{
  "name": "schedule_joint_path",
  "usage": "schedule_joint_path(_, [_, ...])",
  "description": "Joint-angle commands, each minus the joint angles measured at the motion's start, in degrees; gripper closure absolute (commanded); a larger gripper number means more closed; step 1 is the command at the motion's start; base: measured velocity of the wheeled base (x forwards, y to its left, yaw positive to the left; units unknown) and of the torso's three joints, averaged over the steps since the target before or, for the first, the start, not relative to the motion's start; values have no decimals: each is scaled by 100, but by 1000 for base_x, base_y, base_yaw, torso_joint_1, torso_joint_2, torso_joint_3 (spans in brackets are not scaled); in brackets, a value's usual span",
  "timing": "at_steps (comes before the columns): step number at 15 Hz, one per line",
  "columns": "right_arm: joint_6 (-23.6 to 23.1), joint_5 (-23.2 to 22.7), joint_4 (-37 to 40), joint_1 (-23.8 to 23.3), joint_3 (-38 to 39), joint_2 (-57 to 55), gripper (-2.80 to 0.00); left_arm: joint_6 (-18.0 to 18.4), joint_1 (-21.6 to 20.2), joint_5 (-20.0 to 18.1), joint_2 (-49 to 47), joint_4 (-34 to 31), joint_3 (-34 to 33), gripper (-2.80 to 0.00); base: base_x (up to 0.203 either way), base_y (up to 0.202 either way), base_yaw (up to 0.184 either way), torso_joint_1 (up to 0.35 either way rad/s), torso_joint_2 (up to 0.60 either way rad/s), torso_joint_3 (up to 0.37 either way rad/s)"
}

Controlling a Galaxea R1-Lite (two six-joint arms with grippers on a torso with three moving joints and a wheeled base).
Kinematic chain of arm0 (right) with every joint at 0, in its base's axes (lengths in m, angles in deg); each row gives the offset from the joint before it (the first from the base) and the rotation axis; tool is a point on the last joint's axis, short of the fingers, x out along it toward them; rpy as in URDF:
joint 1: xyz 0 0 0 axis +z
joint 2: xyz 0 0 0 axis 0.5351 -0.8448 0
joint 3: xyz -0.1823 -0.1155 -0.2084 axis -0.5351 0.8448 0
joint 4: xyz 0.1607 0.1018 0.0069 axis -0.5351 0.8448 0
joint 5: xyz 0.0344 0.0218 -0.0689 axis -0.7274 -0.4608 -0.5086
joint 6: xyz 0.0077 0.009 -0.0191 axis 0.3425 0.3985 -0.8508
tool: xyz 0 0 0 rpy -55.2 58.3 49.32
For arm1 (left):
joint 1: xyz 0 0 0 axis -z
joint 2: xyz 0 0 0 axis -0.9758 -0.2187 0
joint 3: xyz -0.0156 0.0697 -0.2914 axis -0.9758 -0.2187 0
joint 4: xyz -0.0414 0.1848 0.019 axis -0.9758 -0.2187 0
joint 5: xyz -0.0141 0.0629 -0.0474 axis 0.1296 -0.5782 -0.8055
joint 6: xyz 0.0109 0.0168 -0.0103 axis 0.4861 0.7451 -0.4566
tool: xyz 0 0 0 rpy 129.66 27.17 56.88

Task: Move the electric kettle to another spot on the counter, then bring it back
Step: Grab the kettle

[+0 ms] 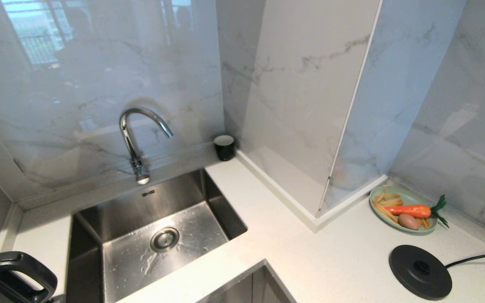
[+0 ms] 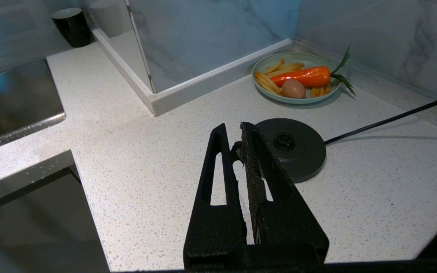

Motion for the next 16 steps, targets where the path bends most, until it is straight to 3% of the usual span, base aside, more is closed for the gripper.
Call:
schedule_joint_path(1, [3,-1,0,0,-2,-9,0,-2,-1,0,-7,5,0,0,0,0,0,0,0,0])
schedule_joint_path(16, [3,0,0,0,-2,-9,0,-2,-1,0,-7,5,0,0,0,0,0,0,0,0])
